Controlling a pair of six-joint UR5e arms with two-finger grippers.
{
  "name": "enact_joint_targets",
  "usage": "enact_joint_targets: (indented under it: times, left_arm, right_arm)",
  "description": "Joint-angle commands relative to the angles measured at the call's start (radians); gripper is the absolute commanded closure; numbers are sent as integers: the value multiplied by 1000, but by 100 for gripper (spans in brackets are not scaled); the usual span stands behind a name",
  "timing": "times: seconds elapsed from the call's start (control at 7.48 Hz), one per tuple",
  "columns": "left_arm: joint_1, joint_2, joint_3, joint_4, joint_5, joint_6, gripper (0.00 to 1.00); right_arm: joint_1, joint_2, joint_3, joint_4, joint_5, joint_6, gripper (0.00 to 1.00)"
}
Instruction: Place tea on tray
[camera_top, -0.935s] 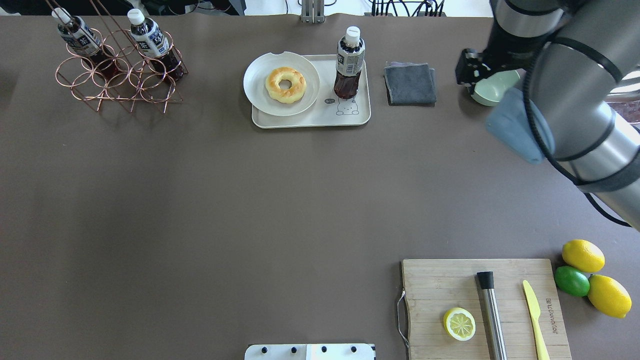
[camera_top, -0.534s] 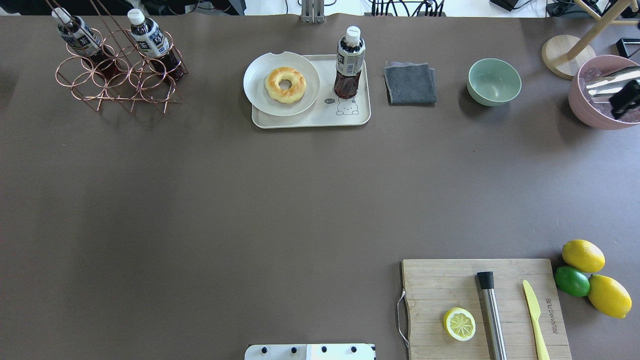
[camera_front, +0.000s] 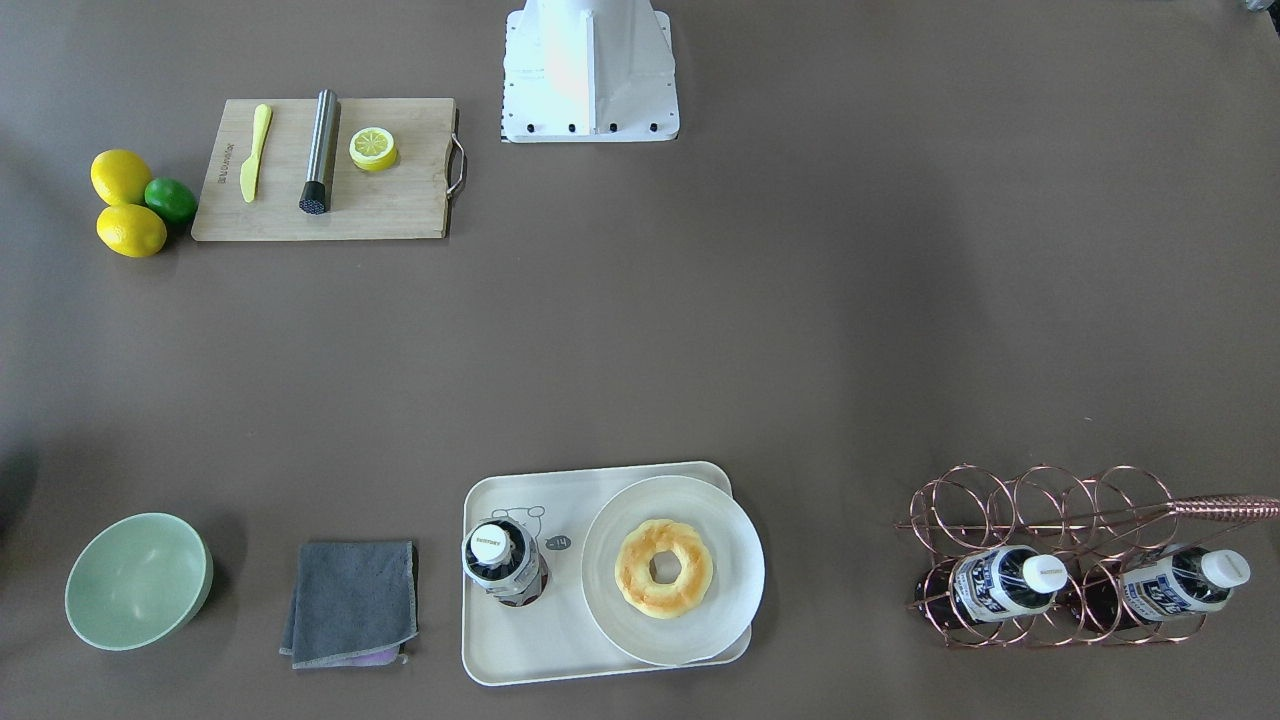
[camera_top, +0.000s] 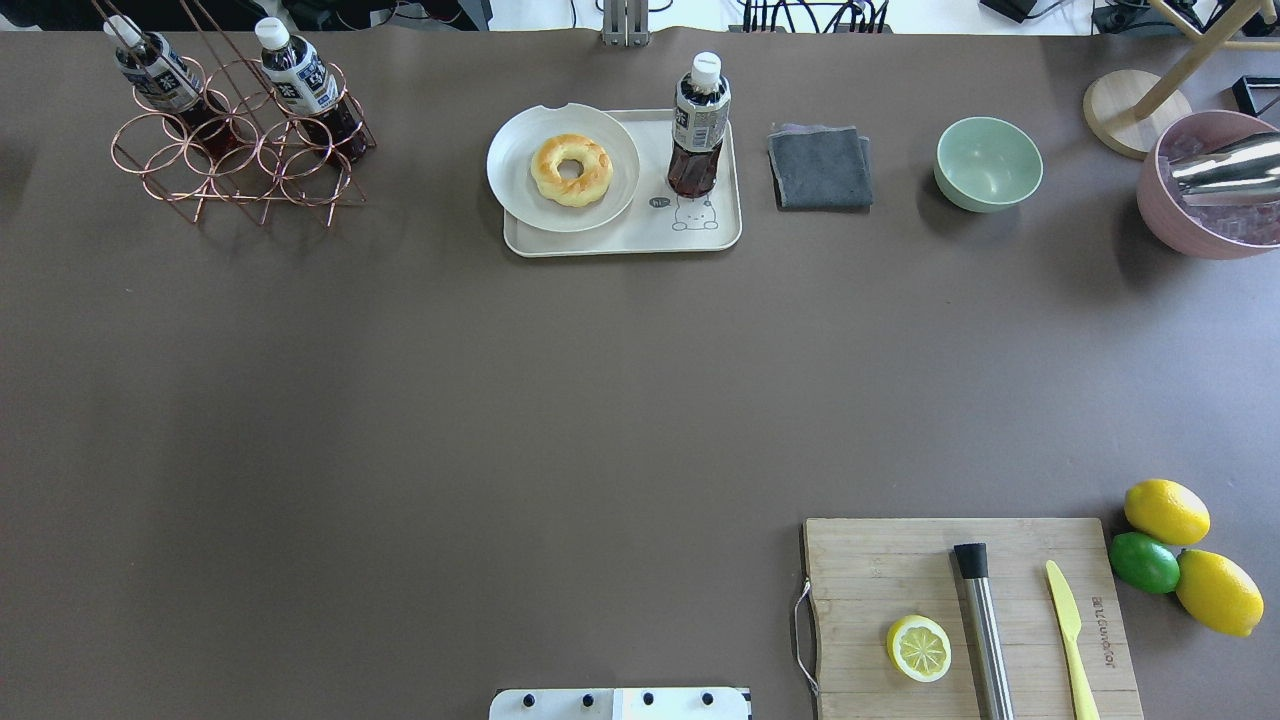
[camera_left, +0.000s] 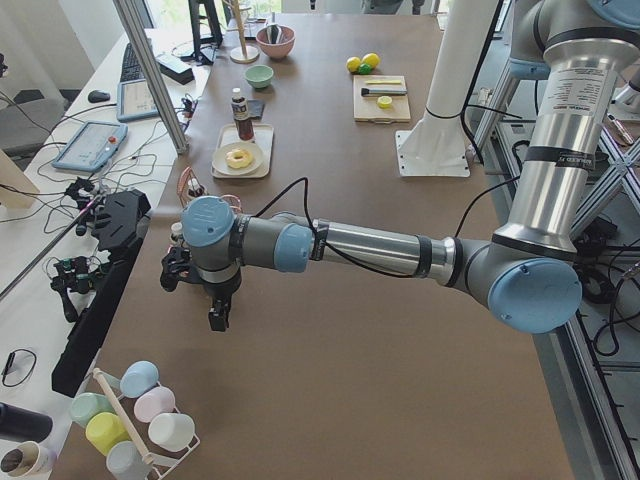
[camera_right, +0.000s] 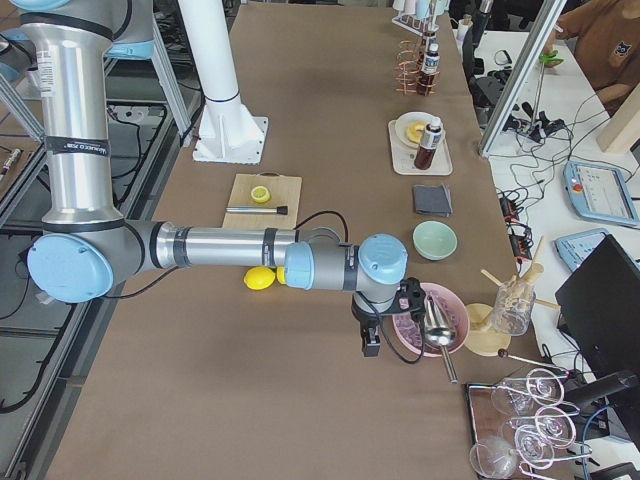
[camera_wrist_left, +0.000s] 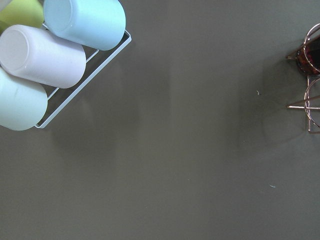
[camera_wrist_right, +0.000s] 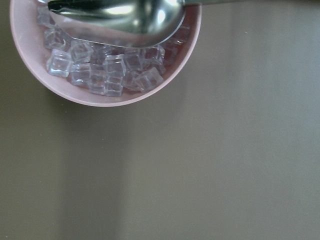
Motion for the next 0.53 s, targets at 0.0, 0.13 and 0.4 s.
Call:
enact_joint_targets:
  times: [0.0, 0.13, 0.4]
  left_arm:
    - [-1, 15, 2, 6, 5, 0, 3]
    - [-3, 29, 2, 7, 5, 0, 3]
    - [-3, 55, -1, 6, 3, 0, 3]
  right_arm:
    - [64, -27, -35, 9, 19, -15, 0]
    - [66, -27, -35, 9, 19, -11, 0]
    - [66, -27, -37, 9, 17, -10, 0]
